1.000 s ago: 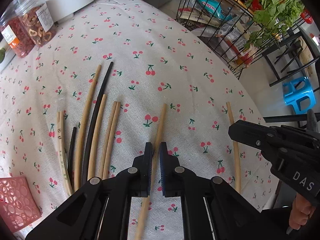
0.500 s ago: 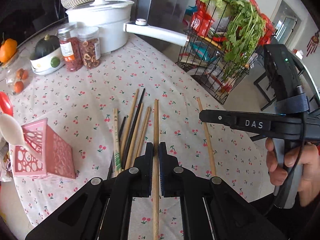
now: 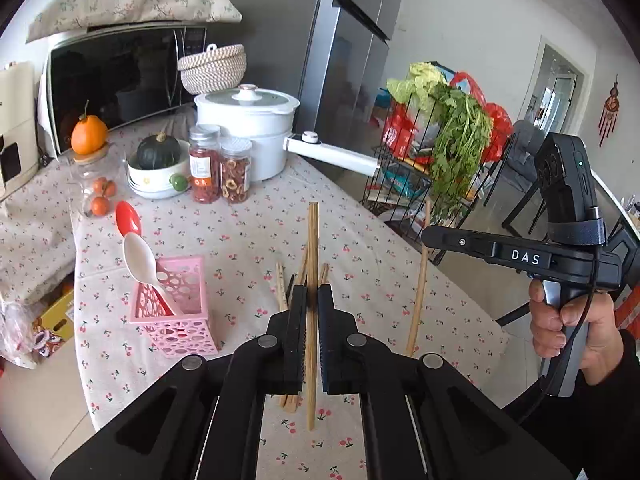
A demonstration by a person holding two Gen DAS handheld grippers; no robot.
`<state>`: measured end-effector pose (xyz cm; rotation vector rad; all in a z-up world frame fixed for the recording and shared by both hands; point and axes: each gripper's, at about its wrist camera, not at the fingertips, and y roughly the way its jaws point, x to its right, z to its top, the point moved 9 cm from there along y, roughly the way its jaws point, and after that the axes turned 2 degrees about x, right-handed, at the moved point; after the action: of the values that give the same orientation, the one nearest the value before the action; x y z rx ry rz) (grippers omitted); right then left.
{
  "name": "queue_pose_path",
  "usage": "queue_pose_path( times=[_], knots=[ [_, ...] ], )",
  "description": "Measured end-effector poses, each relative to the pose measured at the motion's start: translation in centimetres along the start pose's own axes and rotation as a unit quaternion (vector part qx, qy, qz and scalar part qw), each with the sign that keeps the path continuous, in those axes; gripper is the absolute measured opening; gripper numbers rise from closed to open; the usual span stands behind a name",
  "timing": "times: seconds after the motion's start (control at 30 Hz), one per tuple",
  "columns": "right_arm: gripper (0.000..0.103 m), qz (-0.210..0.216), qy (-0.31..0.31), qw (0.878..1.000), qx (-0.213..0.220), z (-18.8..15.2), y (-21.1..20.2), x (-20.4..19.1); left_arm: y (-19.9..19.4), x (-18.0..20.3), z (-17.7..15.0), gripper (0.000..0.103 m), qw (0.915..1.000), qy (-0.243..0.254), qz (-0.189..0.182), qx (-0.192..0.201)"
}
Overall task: Organize utensils
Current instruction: 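Lower both chopsticks into the pink basket and open both grippers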
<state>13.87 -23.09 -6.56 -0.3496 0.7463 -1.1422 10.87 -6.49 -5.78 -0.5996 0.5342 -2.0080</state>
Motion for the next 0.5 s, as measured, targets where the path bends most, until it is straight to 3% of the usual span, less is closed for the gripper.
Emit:
queue_pose_path(
  times=[0.23,0.5],
  knots=[
    [0.004,-0.003,-0.017,0.998,0.067,3.2,-1.8,-1.9,-5.3,-2.0,3.6,0.005,0.9970,-0.019,0.010,0.074],
    [0.004,0.035,-0.016,0.992,0.121,7.0,-3.2,-5.6,-9.1,-6.5,7.6,0.005,0.9861,-0.056,0.054,0.147]
  ],
)
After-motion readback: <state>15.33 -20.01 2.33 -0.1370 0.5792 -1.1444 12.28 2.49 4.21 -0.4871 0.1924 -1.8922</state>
